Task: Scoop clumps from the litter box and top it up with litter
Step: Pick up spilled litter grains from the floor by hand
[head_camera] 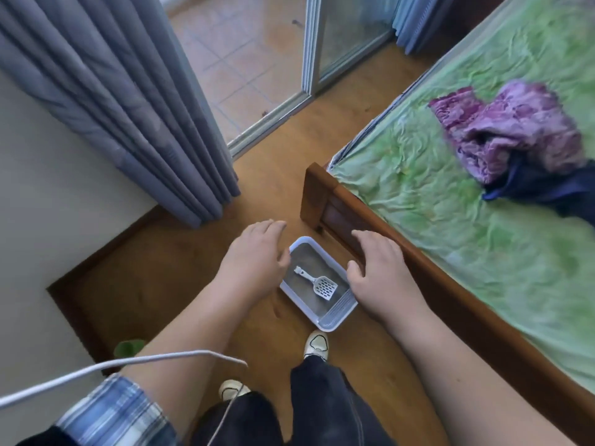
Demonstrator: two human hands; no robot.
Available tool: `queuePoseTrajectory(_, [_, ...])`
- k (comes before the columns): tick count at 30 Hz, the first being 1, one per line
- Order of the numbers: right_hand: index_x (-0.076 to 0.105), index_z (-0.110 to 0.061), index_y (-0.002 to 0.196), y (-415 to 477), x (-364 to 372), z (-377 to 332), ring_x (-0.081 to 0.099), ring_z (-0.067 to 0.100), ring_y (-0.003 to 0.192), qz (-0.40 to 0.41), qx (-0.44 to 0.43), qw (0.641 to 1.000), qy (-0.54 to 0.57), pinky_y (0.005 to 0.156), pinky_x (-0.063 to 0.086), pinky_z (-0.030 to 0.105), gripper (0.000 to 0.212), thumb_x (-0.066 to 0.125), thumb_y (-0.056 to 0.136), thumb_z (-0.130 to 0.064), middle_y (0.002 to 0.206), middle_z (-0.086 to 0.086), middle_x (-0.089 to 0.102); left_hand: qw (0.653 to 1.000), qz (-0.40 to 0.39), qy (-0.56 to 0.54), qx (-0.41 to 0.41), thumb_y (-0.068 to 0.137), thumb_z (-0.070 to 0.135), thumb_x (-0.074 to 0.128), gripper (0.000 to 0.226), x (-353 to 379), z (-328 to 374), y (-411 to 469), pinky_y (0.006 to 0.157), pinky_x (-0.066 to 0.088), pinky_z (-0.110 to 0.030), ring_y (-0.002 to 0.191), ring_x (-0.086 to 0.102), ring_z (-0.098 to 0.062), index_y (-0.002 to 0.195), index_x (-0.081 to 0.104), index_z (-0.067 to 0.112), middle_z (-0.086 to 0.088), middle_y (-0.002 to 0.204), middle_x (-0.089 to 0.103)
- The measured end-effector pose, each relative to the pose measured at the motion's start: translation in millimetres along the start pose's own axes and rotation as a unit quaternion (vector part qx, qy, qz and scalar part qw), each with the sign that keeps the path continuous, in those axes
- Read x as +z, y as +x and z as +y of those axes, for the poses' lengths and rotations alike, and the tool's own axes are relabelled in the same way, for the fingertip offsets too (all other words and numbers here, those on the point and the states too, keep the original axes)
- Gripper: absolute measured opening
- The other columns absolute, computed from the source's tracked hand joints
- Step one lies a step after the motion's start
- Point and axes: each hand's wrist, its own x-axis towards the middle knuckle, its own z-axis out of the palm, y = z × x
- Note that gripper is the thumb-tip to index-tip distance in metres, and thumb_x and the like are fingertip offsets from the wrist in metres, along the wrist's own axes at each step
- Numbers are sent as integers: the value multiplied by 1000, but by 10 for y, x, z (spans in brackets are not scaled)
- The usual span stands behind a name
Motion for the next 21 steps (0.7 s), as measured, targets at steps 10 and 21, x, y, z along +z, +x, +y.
queuePoseTrajectory(10, [45,-21,143,963,3050,1651,35,19,136,-59,100,993,34,112,36,39,49,48,94,-18,143,-4,48,995,-88,21,32,94,23,46,53,3033,-1068,1189,101,40,-35,133,41,-20,146,39,22,4,147,46])
queuePoseTrajectory(21, [51,-20,126,2341,5966,3300,44,27,124,-150,58,981,-111,90,45,43,33,51,95,-29,130,3,53,985,-104,96,97,83,18,57,52,6036,-2390,2232,104,44,-48,133,44,-34,134,55,10,-8,134,58])
